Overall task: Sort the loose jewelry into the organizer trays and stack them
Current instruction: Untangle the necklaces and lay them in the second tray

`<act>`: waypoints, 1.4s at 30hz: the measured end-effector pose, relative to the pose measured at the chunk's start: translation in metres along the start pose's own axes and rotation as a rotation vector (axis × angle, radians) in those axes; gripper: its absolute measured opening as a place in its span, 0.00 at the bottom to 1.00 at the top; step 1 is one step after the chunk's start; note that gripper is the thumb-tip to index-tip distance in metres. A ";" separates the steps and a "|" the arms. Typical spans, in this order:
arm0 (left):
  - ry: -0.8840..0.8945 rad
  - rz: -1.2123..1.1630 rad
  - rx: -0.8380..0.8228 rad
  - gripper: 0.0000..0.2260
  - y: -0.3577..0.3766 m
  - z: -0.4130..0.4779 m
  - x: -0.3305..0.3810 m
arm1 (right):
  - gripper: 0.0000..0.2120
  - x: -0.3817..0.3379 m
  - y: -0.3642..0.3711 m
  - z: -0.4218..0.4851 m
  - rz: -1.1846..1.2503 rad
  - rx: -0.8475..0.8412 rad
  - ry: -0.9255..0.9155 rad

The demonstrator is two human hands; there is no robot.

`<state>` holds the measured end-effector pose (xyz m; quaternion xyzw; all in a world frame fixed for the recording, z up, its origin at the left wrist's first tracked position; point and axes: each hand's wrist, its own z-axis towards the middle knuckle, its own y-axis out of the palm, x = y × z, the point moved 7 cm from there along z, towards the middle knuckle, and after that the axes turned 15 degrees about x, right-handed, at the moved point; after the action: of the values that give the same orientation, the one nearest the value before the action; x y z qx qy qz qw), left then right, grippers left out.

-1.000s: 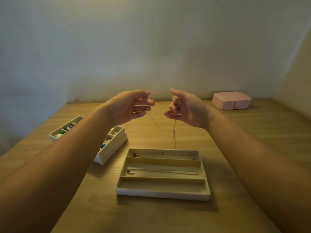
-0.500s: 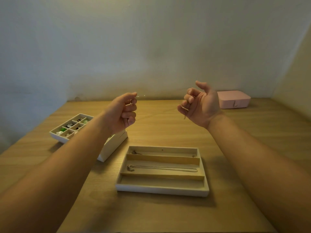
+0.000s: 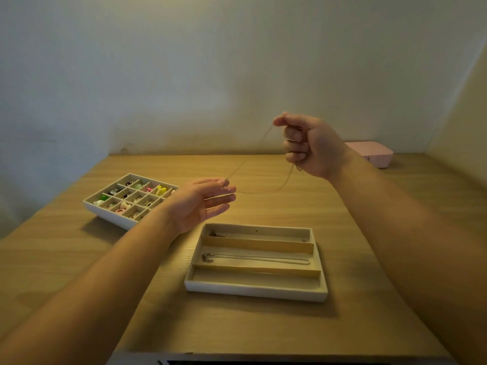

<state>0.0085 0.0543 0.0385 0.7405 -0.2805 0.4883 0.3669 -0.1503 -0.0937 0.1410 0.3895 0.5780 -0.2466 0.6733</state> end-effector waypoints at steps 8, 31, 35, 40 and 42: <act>-0.038 -0.087 0.305 0.08 -0.032 0.001 -0.016 | 0.11 -0.013 0.020 -0.008 -0.210 -0.071 0.008; 0.319 0.050 -0.044 0.19 0.101 -0.058 0.094 | 0.13 -0.051 0.053 -0.044 -0.599 -0.174 -0.044; 0.349 0.248 0.046 0.22 0.131 -0.070 0.101 | 0.18 -0.058 0.036 -0.052 -0.796 -0.061 -0.072; 0.349 0.569 0.074 0.28 0.141 -0.077 0.092 | 0.16 -0.069 0.021 -0.057 -0.856 0.086 -0.131; 0.358 0.627 0.090 0.29 0.139 -0.081 0.094 | 0.14 -0.071 0.016 -0.058 -0.823 0.125 -0.123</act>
<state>-0.1068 0.0349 0.1834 0.5366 -0.4034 0.7108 0.2100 -0.1872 -0.0458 0.2118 0.1509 0.6282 -0.5523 0.5269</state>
